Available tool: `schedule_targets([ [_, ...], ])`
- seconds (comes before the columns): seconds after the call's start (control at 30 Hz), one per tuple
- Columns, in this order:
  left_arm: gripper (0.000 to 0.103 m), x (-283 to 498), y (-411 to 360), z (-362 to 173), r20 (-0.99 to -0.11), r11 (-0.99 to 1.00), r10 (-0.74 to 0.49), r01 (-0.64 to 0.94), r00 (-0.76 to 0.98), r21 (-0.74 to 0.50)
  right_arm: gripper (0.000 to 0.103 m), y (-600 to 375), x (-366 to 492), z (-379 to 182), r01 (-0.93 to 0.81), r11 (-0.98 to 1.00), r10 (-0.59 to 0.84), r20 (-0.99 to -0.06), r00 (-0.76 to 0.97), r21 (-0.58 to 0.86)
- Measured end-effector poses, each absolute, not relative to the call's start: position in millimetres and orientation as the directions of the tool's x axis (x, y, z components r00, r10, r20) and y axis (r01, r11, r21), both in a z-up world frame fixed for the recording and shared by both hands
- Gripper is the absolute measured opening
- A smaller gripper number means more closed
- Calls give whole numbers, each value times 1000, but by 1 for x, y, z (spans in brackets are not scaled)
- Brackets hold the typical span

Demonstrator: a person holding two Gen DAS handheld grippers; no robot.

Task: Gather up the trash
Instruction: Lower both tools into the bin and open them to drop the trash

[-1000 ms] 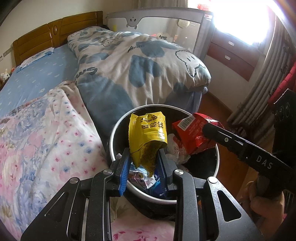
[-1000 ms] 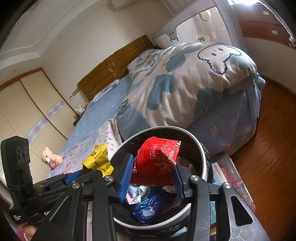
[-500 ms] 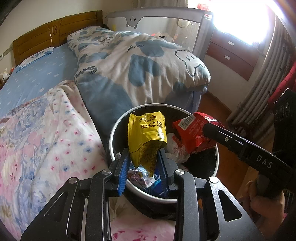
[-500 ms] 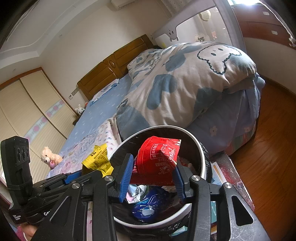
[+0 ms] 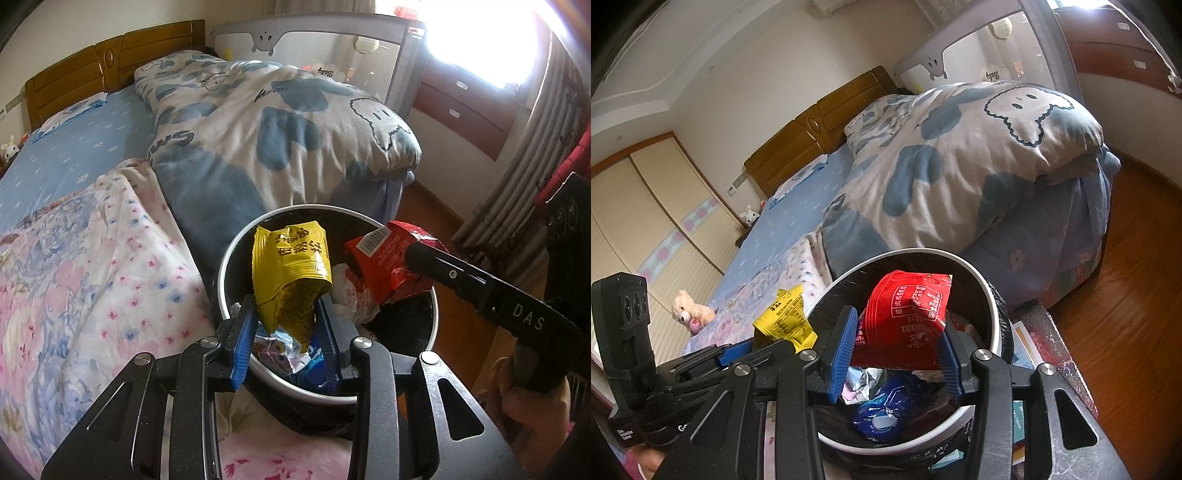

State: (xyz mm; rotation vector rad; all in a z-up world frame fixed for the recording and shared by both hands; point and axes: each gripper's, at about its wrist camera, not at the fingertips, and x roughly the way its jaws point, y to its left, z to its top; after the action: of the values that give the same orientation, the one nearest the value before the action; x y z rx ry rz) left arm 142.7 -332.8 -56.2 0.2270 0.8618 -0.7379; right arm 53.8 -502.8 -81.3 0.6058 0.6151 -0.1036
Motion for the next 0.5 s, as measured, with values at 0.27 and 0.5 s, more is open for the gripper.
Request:
schedule_targets([
  [0.27, 33, 142, -332, -57, -756, 734, -498, 671, 425, -106, 45, -504, 51, -83, 269, 818, 87, -571, 816, 508],
  [0.5, 48, 142, -333, -55, -756, 735, -494, 671, 429, -99, 49, -505, 55, -82, 270, 818, 89, -575, 814, 509],
])
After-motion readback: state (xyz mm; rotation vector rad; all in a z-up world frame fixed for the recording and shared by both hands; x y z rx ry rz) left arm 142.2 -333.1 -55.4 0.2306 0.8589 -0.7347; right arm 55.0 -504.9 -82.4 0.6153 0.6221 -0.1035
